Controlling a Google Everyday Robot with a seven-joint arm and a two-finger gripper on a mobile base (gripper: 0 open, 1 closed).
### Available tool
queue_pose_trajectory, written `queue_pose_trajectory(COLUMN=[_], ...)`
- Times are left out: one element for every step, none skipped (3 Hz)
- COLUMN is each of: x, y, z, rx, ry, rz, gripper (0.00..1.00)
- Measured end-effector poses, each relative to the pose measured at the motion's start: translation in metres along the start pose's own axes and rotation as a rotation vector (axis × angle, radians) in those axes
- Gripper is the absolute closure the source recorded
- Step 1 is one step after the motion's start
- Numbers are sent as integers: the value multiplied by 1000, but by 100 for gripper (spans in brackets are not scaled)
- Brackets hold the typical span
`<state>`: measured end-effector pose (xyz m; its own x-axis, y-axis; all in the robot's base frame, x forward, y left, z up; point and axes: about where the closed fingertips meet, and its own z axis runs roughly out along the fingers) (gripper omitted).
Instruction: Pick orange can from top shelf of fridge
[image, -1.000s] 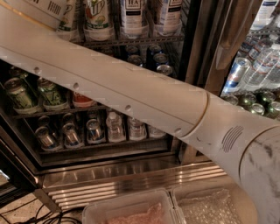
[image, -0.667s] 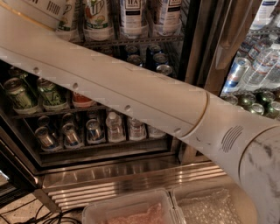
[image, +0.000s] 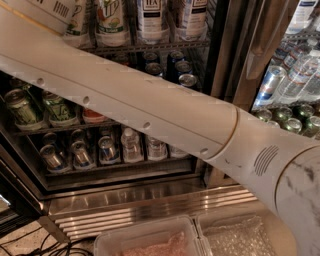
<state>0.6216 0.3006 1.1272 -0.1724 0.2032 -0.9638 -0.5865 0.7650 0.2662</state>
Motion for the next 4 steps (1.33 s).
queue_pose_trajectory(x=[-1, 26, 66, 66], y=[6, 23, 39, 39], z=[-9, -35, -63, -63], rx=[2, 12, 41, 41], ry=[11, 81, 169, 169], rz=[12, 80, 154, 154], gripper=[100, 100, 100, 100])
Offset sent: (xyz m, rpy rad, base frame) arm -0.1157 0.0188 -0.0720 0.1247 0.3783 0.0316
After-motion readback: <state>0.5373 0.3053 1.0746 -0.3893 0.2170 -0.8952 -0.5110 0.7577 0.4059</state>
